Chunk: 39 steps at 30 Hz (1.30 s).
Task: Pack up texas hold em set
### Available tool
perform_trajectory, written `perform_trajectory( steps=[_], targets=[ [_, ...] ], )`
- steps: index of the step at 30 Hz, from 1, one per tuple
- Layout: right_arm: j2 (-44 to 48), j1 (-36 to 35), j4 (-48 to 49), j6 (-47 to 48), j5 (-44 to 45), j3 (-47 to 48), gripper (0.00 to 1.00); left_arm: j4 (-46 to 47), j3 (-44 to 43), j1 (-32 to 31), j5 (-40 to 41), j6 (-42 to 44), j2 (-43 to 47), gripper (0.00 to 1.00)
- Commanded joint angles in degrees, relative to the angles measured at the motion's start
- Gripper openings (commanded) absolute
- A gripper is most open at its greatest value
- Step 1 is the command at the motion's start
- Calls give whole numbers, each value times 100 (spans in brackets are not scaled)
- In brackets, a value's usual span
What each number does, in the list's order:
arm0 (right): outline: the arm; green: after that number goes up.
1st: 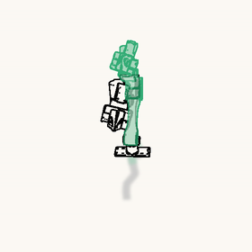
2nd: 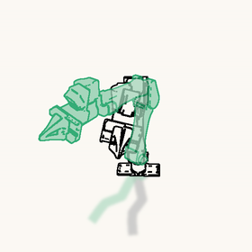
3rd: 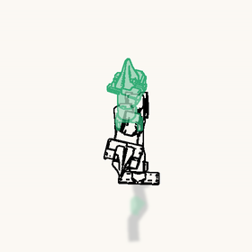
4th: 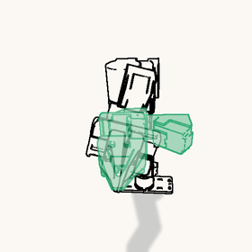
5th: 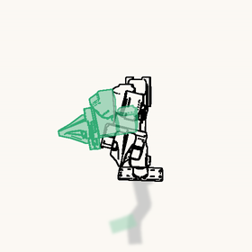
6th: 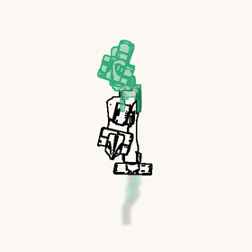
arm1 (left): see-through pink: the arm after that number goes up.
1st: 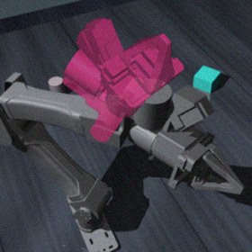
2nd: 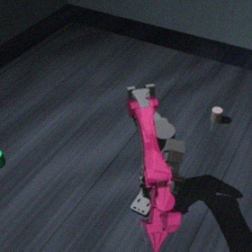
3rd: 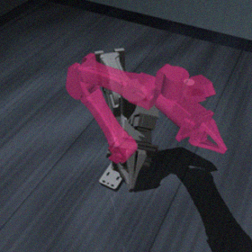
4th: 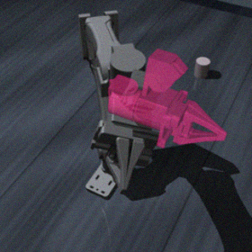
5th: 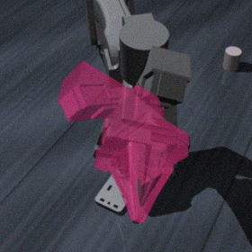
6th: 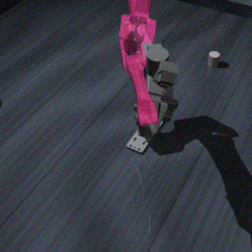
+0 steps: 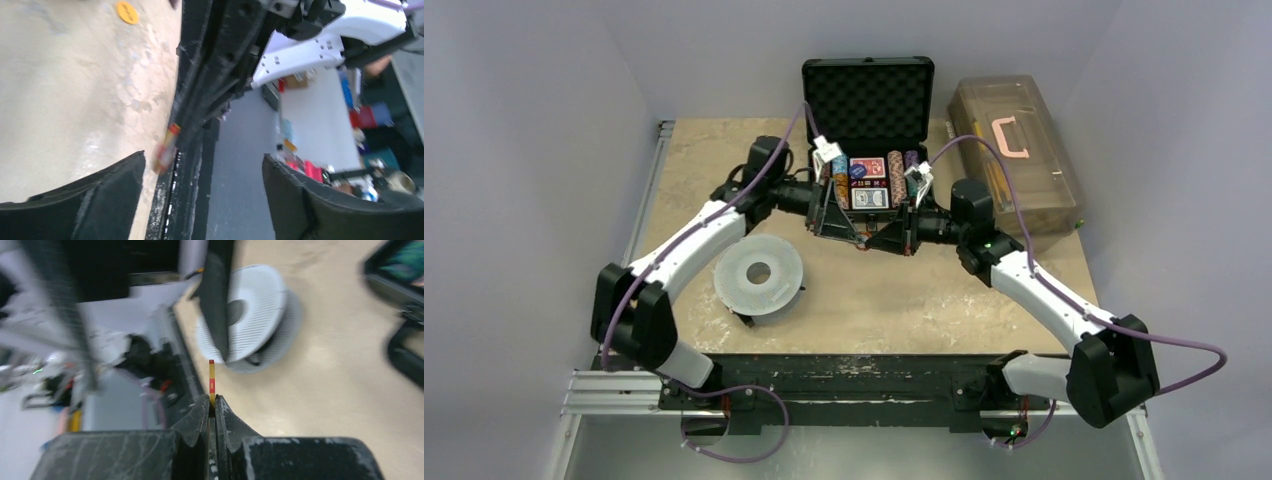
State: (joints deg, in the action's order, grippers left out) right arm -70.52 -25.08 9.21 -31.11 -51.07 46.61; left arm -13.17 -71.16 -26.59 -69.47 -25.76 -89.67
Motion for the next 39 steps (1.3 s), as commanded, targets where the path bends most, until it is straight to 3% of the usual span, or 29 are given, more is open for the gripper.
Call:
perform_trajectory(
  steps=[1,6,10,13,16,19,28,39],
  targets=[
    [149,-105,-762,1321,2556,359,0,-35,288,491,1769,369,1233,92],
    [-696,-592,-961,2506,5007,1086,0,-646,614,864,4910,775,2247,95],
    [-1878,-1024,-1107,3935,5400,2067,0,-1100,614,857,6204,919,2539,95],
    [-2862,-1055,-1397,4948,5586,2971,0,-850,863,857,6532,834,2902,94],
    [-3404,-1058,-1294,6270,5197,3374,0,-727,1062,857,6907,784,3228,94],
    [-3743,-1057,-1277,6865,4827,3726,0,-620,1194,857,7196,787,3463,94],
    [-4813,-1060,-2583,8153,4915,5258,0,-556,1253,857,7246,715,3609,94],
    [-5289,-1052,-3288,8732,4516,5978,0,-524,1295,857,7264,686,3654,94]
  ],
)
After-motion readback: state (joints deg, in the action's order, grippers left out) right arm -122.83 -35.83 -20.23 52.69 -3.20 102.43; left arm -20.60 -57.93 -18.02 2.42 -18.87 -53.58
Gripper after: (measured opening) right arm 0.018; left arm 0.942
